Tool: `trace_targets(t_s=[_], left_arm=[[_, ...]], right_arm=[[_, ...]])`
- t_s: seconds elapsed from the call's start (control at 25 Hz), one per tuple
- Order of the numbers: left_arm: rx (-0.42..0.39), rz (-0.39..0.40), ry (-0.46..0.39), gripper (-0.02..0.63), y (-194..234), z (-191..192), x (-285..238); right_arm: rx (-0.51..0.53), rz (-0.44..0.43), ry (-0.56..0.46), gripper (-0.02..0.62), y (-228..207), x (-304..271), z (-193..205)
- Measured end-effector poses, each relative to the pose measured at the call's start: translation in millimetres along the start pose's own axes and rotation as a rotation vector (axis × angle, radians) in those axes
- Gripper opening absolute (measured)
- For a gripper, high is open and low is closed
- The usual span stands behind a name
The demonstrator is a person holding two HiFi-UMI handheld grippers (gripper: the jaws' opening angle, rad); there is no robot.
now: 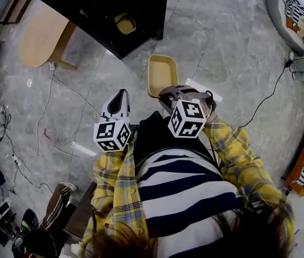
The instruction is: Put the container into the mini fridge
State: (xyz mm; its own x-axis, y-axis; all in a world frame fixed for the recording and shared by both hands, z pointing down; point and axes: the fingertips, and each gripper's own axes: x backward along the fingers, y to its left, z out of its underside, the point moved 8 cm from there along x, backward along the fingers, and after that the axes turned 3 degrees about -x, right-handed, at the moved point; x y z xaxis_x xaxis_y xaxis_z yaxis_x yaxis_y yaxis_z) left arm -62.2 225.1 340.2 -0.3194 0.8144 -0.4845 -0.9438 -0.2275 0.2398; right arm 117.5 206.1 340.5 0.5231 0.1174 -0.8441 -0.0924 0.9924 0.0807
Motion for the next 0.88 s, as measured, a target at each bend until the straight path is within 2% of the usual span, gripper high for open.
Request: trace_targets(t_s=[0.2, 0.4, 0.56, 0.88], left_arm=[[-0.007, -0.006, -0.016, 0.025, -7.0, -13.5, -20.6], [-0.020, -0.002, -0.015, 0.025, 6.4, -21.8, -39.4], [-0.024, 0.002, -0.016, 0.025, 25.9, -30.8, -56.6], [-0.043, 0.056, -0.027, 0.025, 58.2, -58.1, -90.6]], right_arm=[[0.053, -0.012, 0.011, 0.041, -28.2, -14.6, -0.6], [0.070, -0.025, 0.011, 0.041, -55.5, -28.2, -12.9], [0.088, 0.000, 0.020, 0.041, -80.5, -36.2, -30.7], [0.125, 0.046, 0.039, 0.041, -129.2, -50.5, -64.3]])
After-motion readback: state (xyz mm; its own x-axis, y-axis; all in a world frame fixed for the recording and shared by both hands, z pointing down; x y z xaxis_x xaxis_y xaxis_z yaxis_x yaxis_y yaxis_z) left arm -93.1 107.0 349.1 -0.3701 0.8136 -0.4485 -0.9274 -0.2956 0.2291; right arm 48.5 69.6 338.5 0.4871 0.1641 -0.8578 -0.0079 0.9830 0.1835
